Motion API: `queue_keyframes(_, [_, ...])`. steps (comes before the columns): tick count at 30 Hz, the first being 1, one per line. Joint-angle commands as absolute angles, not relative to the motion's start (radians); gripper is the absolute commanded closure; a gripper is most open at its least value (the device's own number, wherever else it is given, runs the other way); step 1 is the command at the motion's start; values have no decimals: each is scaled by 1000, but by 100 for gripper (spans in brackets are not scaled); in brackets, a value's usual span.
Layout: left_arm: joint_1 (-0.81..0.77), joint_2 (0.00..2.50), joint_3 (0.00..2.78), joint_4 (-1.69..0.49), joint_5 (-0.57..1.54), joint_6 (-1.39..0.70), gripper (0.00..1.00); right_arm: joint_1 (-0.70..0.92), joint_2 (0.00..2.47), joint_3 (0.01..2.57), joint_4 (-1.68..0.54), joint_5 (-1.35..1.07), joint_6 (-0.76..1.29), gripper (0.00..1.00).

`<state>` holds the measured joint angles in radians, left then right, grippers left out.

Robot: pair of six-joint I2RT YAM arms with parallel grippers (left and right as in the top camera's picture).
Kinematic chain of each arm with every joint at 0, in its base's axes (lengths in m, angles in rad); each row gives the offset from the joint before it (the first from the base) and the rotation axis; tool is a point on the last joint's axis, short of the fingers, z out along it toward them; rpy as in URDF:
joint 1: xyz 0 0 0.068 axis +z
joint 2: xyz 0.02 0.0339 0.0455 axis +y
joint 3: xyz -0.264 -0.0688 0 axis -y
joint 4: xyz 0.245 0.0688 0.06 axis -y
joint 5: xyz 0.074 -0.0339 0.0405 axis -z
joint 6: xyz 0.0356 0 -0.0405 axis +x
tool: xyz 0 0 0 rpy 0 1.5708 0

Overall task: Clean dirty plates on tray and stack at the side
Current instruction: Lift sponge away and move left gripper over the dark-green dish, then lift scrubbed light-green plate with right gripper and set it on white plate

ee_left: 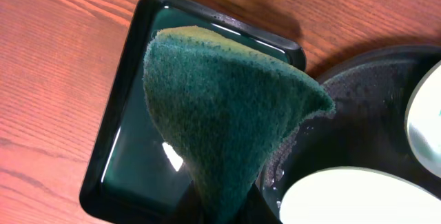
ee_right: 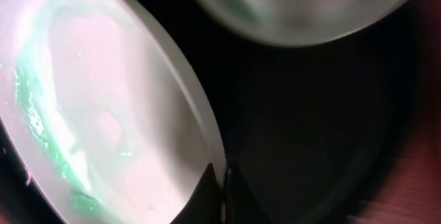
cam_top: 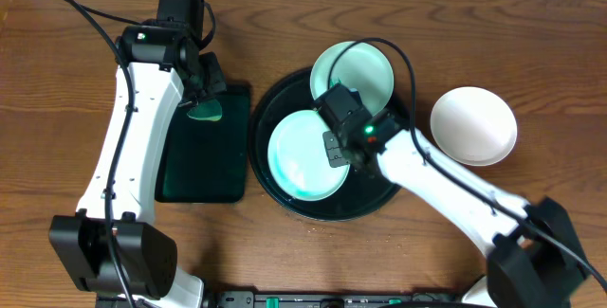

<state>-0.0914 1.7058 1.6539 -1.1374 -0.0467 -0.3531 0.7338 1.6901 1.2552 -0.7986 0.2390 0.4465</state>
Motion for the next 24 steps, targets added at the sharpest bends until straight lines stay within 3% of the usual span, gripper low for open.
queue_keyframes(1, [-88, 1699, 1672, -1137, -37, -329, 93, 800, 1623, 1280, -842, 610, 410, 99])
queue_keyframes(17, [-88, 1700, 1672, -1144, -37, -330, 93, 1149, 1545, 1280, -940, 1540, 410, 99])
queue_keyframes(24, [-88, 1700, 1672, -1144, -37, -330, 92, 1234, 1544, 1280, -957, 1584, 385, 99])
